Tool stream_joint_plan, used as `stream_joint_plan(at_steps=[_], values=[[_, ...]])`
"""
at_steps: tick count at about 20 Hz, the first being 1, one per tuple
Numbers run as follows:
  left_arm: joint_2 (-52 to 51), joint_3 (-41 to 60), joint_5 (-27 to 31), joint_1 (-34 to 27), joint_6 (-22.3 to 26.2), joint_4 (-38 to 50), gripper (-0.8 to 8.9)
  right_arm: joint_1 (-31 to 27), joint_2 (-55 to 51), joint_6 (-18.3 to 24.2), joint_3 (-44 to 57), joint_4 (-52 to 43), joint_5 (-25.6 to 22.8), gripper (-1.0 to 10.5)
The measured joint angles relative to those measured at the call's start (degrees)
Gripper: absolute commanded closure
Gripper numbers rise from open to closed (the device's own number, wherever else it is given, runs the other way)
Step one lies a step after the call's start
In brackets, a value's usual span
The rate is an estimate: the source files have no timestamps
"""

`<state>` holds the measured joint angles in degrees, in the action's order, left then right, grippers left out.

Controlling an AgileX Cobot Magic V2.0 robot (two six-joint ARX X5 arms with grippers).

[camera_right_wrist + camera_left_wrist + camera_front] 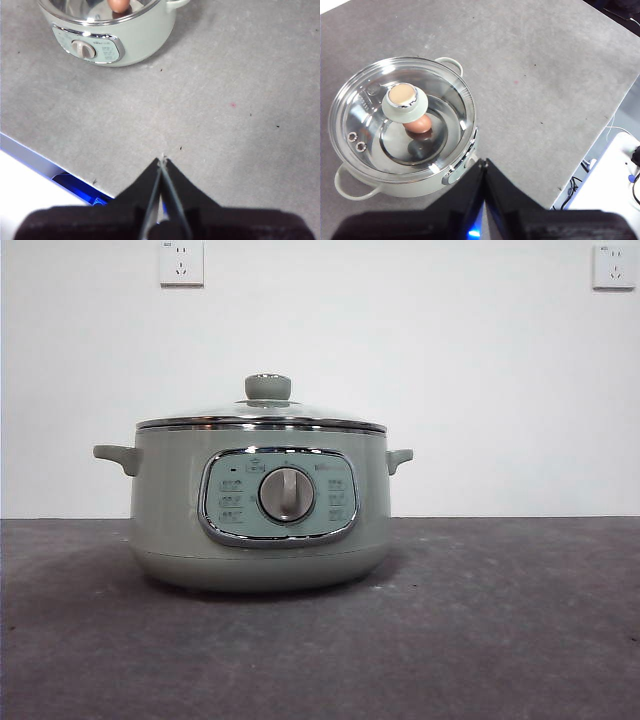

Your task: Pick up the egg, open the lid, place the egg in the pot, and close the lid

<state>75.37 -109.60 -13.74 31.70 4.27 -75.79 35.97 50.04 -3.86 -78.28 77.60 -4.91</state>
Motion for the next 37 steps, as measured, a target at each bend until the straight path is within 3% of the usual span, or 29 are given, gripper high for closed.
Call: stream_joint_plan(at_steps=[13,16,18,21,26,33,37], values=[[0.1,0.0,4.2,-0.8,3.5,1.7,8.17,0.0,1.3,0.0,0.0,0.0,-0.7,9.5],[-2.9,1.0,2.8,-5.3,6.7,12.3,8.17,0.0,1.5,0.0,0.0,0.0,-0.7,9.5],[-8.7,5.0,-2.1,-9.7,9.6,20.2,8.17,0.0,1.5,0.0,0.0,0.0,-0.7,9.5],[-19.5,15.9,-6.5,-17.2,11.5,32.0,8.17,0.0,1.6,0.0,0.0,0.0,-0.7,9.5],[-35.2,43.3,-4.0,-28.2,12.1,44.3,8.17,0.0,1.7,0.0,0.0,0.0,-0.7,9.5],[-53.0,81.6,-3.6,-31.3,7.0,64.6,8.17,0.0,2.0,0.0,0.0,0.0,-0.7,9.5],[-60.2,95.8,1.0,-31.3,3.4,67.0,8.17,0.0,2.0,0.0,0.0,0.0,-0.7,9.5]])
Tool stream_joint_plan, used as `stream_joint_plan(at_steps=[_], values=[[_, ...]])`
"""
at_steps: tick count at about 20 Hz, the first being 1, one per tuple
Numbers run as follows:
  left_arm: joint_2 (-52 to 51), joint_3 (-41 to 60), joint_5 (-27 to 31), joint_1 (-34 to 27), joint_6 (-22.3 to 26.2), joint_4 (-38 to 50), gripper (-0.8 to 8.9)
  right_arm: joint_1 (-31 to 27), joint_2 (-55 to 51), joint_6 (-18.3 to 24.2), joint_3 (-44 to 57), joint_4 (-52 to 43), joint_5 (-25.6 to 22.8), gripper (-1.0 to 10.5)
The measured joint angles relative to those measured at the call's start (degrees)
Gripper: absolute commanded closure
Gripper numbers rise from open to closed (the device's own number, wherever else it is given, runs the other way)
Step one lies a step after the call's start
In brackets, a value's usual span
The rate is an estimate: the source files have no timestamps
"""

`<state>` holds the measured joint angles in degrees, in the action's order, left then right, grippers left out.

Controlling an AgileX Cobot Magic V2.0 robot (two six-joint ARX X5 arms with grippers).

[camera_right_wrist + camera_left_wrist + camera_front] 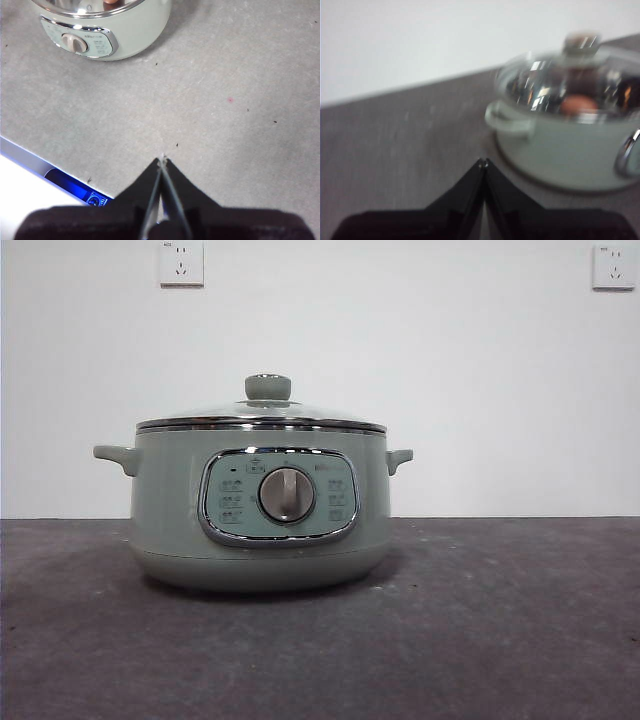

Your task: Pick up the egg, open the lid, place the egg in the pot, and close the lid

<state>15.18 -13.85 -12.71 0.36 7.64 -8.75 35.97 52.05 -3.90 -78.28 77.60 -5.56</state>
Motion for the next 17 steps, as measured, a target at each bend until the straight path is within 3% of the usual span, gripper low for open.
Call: stream_joint_plan(at_steps=[3,9,17], values=[[-6.2,6.1,3.4,0.0,-1.3,0.1,8.17,0.0,0.0,0.0,0.0,0.0,0.0,9.5],[-14.6,11.4,3.6,0.0,-5.0,-4.3,8.17,0.0,0.0,0.0,0.0,0.0,0.0,9.5],[-13.7,11.5,3.6,0.0,-6.2,-4.4,8.17,0.0,0.0,0.0,0.0,0.0,0.0,9.5]])
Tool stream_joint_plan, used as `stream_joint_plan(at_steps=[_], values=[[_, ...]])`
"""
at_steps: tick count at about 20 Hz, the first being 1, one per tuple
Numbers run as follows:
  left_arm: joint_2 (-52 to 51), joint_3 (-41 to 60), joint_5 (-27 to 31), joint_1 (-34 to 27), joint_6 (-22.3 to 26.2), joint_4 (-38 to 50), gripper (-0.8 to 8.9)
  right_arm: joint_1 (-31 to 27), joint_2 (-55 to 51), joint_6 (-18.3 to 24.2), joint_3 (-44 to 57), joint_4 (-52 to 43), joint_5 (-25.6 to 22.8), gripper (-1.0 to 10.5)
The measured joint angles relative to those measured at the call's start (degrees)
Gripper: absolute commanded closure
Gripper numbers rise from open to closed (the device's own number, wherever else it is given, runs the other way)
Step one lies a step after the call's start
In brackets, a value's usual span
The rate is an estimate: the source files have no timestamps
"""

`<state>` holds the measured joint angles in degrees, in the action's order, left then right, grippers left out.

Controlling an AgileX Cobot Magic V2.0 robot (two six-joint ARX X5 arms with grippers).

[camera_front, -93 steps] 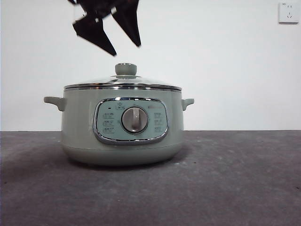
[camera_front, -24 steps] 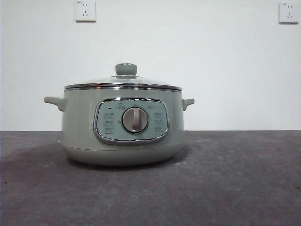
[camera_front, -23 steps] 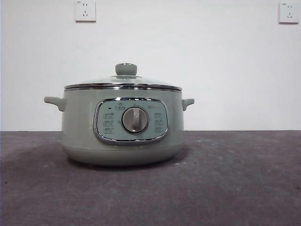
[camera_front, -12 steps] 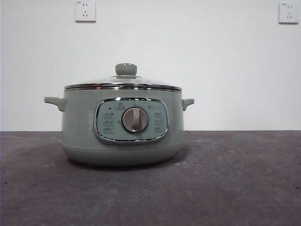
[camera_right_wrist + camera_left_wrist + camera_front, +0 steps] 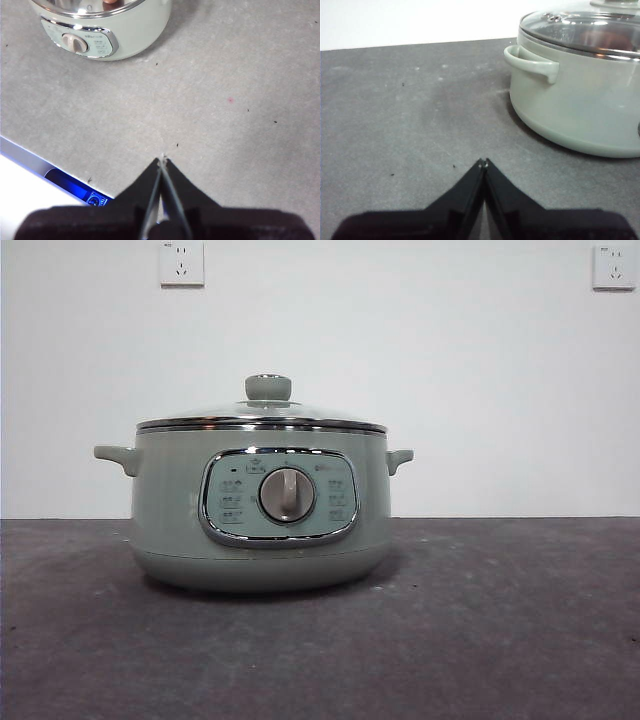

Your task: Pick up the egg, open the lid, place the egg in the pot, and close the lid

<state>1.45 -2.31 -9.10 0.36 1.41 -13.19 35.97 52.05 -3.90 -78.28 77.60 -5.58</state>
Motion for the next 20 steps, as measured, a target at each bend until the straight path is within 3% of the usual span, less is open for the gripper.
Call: stream_joint_plan(at_steps=[11,13,17,20], values=[[3.2,0.0,0.0,0.0,0.0,0.0,8.17,-1.0,-0.2,0.3,0.0,0.0,-0.9,9.5],[3.3,0.0,0.0,0.0,0.0,0.0,8.17,-5.2,-2.5,0.9,0.5,-2.7,-1.9,9.5],[3.5,0.0,0.0,0.0,0.0,0.0,8.17,-19.7,-14.0,0.7,7.4,-25.2,9.4,9.5],[4.0,0.0,0.0,0.0,0.0,0.0,8.17,-30.8,-24.3,1.4,19.1,-38.6,10.4,9.5]])
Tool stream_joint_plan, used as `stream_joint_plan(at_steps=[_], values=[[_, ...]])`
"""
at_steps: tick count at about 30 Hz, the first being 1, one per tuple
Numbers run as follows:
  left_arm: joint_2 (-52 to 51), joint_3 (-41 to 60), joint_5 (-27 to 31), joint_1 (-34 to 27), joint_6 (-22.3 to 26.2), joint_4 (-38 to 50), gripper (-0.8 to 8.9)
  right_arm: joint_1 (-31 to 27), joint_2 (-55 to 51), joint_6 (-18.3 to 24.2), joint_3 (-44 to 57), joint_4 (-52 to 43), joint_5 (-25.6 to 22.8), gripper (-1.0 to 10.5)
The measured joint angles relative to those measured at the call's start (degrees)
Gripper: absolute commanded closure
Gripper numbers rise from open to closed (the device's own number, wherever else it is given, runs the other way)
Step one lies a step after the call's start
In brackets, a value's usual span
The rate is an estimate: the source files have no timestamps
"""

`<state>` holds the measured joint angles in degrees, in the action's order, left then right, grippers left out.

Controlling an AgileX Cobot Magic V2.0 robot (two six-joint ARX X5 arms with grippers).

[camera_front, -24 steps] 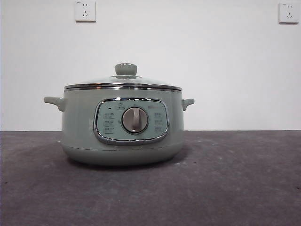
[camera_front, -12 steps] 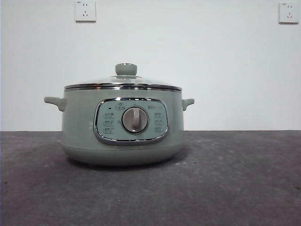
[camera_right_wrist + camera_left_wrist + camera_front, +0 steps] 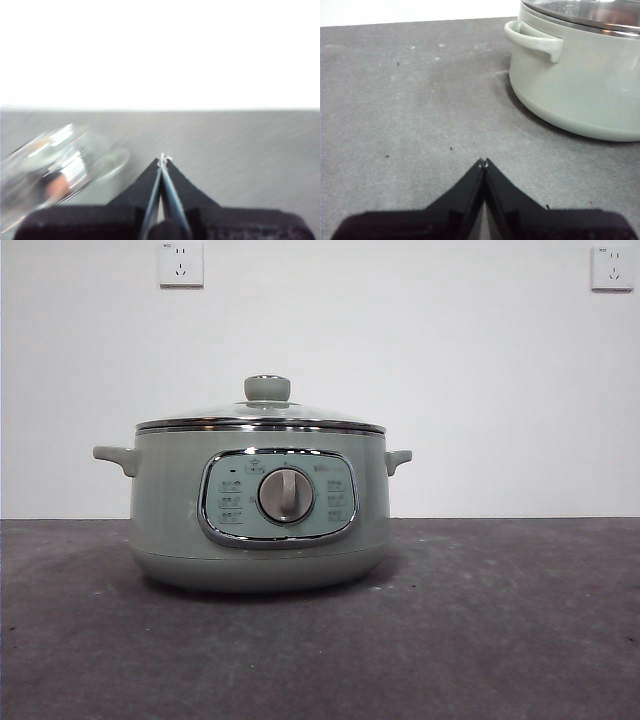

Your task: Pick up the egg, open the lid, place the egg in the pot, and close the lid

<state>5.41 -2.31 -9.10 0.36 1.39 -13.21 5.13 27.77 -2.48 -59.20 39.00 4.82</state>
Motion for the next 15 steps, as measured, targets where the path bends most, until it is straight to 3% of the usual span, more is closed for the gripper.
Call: stream_joint_plan(at_steps=[4,10,15], values=[[0.0,0.0,0.0,0.0,0.0,0.0,8.17,-7.3,-9.9,1.4,17.0,-10.5,0.0,9.5],[0.0,0.0,0.0,0.0,0.0,0.0,8.17,-7.9,-20.4,1.9,37.3,-18.9,0.0,9.5],[0.0,0.0,0.0,0.0,0.0,0.0,8.17,-7.9,-25.7,1.6,49.2,-18.9,0.1,9.5]])
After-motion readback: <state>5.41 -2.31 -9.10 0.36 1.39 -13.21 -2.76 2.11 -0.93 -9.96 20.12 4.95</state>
